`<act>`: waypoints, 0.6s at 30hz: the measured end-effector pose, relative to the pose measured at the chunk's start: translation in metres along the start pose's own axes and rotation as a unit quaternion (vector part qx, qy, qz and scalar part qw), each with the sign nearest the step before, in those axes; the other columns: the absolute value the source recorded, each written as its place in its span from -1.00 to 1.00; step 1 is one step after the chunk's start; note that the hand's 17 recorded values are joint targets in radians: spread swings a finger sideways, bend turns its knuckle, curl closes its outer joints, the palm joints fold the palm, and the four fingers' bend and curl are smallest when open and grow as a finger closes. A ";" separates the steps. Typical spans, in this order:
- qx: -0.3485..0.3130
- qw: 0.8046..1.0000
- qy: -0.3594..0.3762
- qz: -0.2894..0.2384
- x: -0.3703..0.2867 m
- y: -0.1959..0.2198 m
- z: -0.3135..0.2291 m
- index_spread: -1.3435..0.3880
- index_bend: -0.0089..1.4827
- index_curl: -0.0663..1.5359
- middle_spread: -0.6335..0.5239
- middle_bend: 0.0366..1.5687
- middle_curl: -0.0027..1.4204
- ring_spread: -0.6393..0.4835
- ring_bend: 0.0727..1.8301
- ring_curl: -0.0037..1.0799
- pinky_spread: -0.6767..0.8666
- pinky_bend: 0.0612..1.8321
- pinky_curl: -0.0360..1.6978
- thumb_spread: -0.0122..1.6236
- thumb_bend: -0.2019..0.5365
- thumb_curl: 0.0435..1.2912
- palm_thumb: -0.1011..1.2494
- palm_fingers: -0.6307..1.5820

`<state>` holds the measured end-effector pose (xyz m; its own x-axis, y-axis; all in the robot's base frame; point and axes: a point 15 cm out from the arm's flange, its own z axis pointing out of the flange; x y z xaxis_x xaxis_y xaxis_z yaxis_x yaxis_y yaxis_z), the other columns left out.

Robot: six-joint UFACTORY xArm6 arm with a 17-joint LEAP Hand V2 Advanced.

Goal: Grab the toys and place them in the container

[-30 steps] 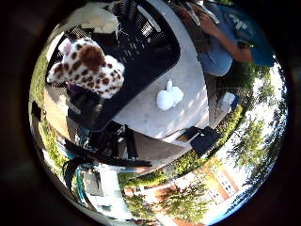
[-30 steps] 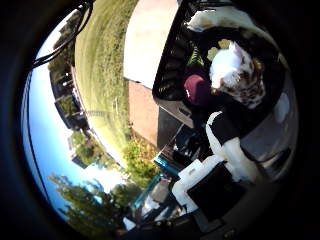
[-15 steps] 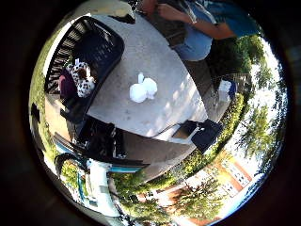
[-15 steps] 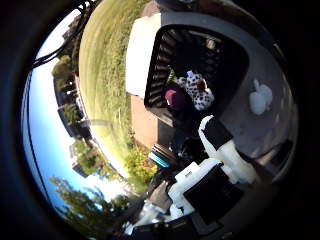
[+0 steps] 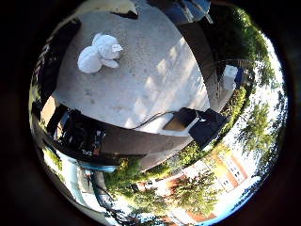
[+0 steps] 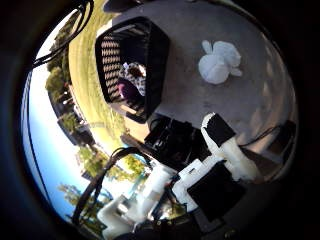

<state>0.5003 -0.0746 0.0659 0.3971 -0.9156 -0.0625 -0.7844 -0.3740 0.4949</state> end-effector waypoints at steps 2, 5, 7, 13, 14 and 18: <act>-0.011 1.000 -0.006 -0.002 0.002 -0.005 0.020 0.17 -0.76 -0.64 0.21 -0.83 -0.55 0.59 -0.71 -0.42 0.45 -0.54 -0.58 0.35 -0.56 -0.49 0.24 -0.42; -0.026 1.000 -0.014 0.000 0.003 -0.015 0.047 0.15 -0.78 -0.64 0.22 -0.84 -0.56 0.61 -0.73 -0.42 0.46 -0.50 -0.58 0.32 -0.59 -0.54 0.10 -0.44; -0.028 1.000 -0.013 -0.001 0.005 -0.027 0.060 0.14 -0.78 -0.64 0.22 -0.84 -0.56 0.62 -0.73 -0.42 0.46 -0.49 -0.58 0.31 -0.59 -0.55 0.06 -0.45; -0.029 0.999 0.020 -0.002 0.008 -0.052 0.095 0.17 -0.77 -0.63 0.23 -0.83 -0.57 0.63 -0.74 -0.41 0.47 -0.48 -0.59 0.29 -0.55 -0.57 0.03 -0.44; -0.033 0.999 0.028 -0.002 0.009 -0.054 0.100 0.19 -0.77 -0.63 0.23 -0.83 -0.57 0.63 -0.74 -0.41 0.47 -0.48 -0.59 0.29 -0.55 -0.57 0.03 -0.44; -0.040 0.997 0.059 0.005 0.013 -0.065 0.118 0.26 -0.74 -0.61 0.24 -0.83 -0.57 0.62 -0.73 -0.40 0.47 -0.48 -0.60 0.28 -0.54 -0.58 0.02 -0.39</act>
<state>0.4996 -0.0796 -0.0696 0.4460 -0.8940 0.0427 -0.7500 -0.3472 0.5630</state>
